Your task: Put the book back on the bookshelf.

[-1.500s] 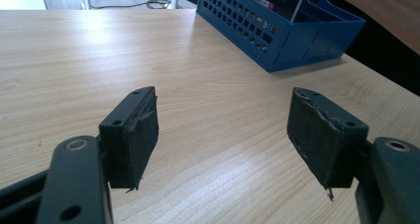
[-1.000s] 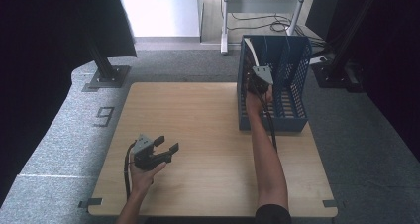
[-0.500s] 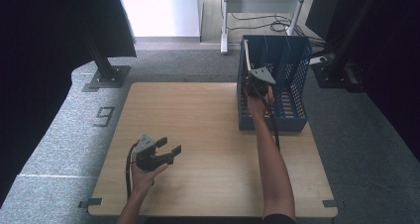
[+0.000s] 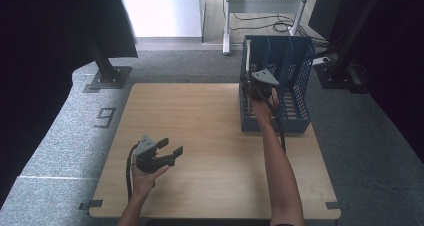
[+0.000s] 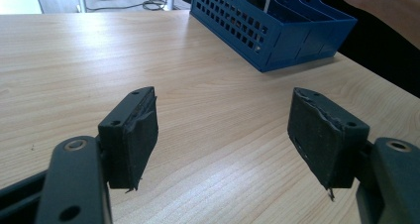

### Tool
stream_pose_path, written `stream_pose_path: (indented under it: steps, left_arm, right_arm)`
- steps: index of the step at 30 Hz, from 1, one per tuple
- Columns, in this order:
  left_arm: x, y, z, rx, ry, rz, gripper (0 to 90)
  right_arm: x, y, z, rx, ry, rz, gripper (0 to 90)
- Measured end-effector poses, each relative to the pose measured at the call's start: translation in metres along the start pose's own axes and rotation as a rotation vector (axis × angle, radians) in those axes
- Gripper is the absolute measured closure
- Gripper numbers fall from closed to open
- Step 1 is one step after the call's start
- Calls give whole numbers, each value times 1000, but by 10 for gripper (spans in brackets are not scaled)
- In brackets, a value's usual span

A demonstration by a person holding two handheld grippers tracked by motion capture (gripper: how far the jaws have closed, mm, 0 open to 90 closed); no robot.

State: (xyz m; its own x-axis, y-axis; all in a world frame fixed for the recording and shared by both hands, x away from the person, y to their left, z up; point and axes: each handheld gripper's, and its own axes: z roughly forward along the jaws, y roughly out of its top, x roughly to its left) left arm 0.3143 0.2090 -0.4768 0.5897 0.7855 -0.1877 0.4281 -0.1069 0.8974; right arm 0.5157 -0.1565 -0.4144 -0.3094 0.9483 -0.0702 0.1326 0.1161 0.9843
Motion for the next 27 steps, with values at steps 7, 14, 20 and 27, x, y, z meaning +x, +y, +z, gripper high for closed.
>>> stream_pose_path:
  steps: [7, 14, 20, 27]
  left_arm:
    - [-1, 1, -1, -3, -4, 4, 278]
    - [-2, 1, 0, -2, -5, 9, 277]
    - [-4, 1, 1, 2, -4, 12, 277]
    - [-6, 2, 1, 1, -3, 18, 278]
  right_arm:
    - [0, 0, -5, -25, -18, 8, 516]
    - [-2, -4, -14, -15, -11, 29, 488]
    - [-2, -5, -23, -37, 6, 34, 482]
    - [1, -9, -36, -46, 28, 48, 479]
